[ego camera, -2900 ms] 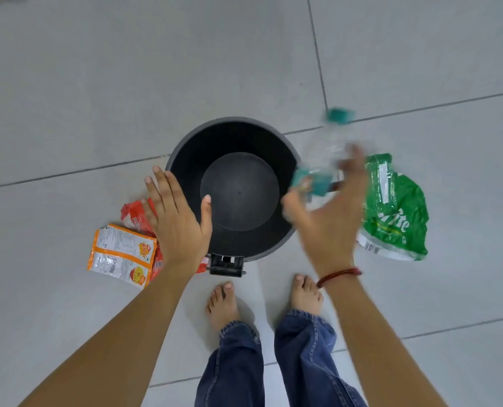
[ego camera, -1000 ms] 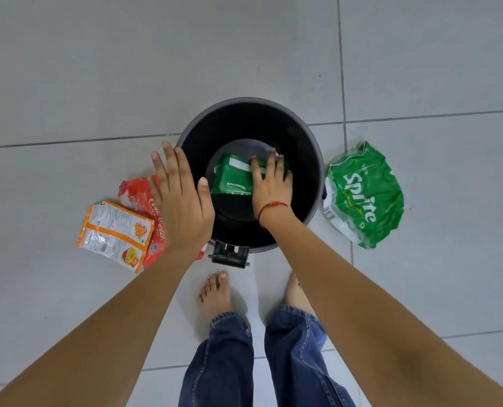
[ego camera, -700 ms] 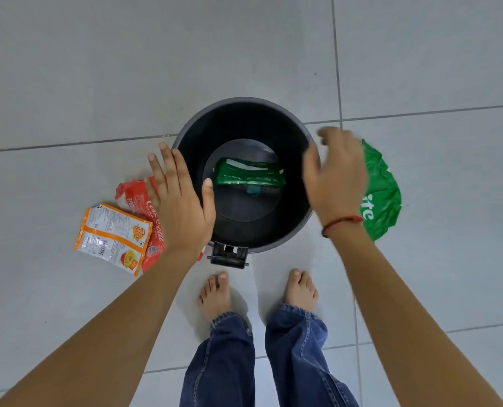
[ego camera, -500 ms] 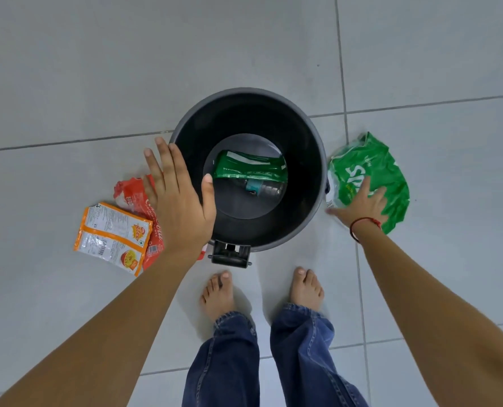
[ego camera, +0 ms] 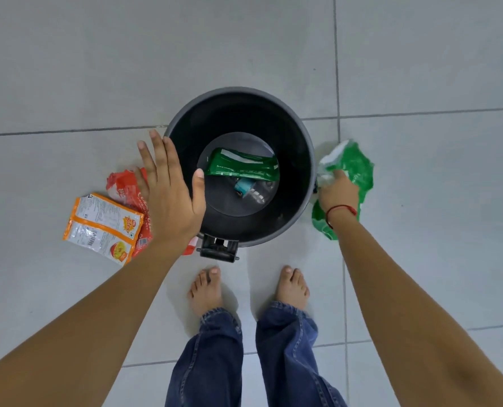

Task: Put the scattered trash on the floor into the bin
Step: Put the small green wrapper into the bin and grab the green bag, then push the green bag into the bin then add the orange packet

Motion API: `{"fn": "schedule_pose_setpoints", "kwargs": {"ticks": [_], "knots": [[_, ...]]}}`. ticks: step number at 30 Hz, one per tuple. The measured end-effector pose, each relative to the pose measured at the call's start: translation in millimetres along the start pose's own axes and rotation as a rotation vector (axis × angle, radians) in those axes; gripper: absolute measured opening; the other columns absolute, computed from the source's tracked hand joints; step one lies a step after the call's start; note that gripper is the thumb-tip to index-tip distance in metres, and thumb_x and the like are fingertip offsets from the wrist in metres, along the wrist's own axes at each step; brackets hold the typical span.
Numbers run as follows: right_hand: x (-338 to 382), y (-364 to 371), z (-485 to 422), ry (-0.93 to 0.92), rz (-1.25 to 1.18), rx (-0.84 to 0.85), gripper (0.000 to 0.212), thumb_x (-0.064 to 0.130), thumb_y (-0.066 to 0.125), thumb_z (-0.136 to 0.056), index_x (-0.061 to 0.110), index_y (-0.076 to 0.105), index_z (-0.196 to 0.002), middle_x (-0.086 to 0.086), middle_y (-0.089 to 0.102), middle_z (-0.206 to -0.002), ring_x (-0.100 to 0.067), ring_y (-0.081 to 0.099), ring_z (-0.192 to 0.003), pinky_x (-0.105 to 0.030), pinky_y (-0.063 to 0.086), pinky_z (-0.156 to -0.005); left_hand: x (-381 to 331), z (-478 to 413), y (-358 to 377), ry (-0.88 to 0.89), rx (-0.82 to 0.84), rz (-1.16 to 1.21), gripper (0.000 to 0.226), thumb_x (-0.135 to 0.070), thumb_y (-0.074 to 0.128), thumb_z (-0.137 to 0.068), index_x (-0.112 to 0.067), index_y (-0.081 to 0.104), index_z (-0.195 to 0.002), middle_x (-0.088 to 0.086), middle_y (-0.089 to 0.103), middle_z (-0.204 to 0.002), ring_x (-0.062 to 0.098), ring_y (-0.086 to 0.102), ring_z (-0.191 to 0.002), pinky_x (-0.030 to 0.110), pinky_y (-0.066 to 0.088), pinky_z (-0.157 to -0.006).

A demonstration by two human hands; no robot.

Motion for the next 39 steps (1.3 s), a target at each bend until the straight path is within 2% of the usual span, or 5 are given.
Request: {"fn": "schedule_pose_setpoints", "kwargs": {"ticks": [9,15,21,29,39], "knots": [[79,-99,137,-0.582,0.076,-0.514,0.031,0.015,0.053,-0.078,0.008,0.070,-0.104,-0.019,0.066,-0.080,-0.039,0.057,-0.084,-0.047,0.046,-0.077,2,1,-8,0.014,0.066,0.151,0.069,-0.050,0.019,-0.092,-0.013,0.004,-0.148,0.009,0.001,-0.160,0.028,-0.007,-0.147,0.051,0.005,-0.120],[120,16,119,-0.561,0.246,-0.025,0.035,0.029,0.047,-0.098,0.024,0.054,-0.132,-0.017,0.013,-0.160,-0.038,0.005,-0.147,-0.067,0.003,-0.111,2,-1,-8,-0.003,0.009,0.307,0.067,-0.047,0.018,-0.091,-0.011,0.011,-0.147,0.010,0.007,-0.159,0.029,-0.004,-0.147,0.050,0.002,-0.119],[128,120,86,-0.573,0.415,0.463,0.044,0.045,0.026,-0.103,0.041,0.026,-0.147,-0.009,-0.011,-0.162,-0.032,-0.014,-0.147,-0.072,-0.004,-0.110,2,0,-2,-0.019,-0.043,0.258,0.065,-0.046,0.015,-0.091,-0.013,0.010,-0.148,0.008,0.007,-0.159,0.028,-0.003,-0.147,0.050,0.002,-0.119],[117,108,80,-0.712,0.636,0.591,0.072,0.063,0.031,-0.094,0.035,0.001,-0.152,-0.011,-0.017,-0.161,-0.033,-0.013,-0.147,-0.068,0.006,-0.113,1,1,-1,-0.016,-0.025,0.043,0.068,-0.050,0.018,-0.092,-0.013,0.005,-0.148,0.008,0.004,-0.160,0.029,-0.002,-0.147,0.048,0.003,-0.119],[106,-25,72,-0.925,0.228,-0.314,0.064,0.049,0.041,-0.096,0.011,0.034,-0.147,-0.027,0.020,-0.156,-0.042,0.017,-0.144,-0.059,0.017,-0.114,97,29,-4,-0.352,-0.141,0.258,0.062,-0.035,0.037,-0.096,-0.003,0.016,-0.145,0.017,0.016,-0.156,0.030,0.011,-0.146,0.046,0.017,-0.120]]}}
Point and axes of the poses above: each hand's wrist, its own z-axis away from the middle knuckle, its own y-axis out of the palm, x = y × z, the point moved 4 cm from there along -z, towards the middle knuckle
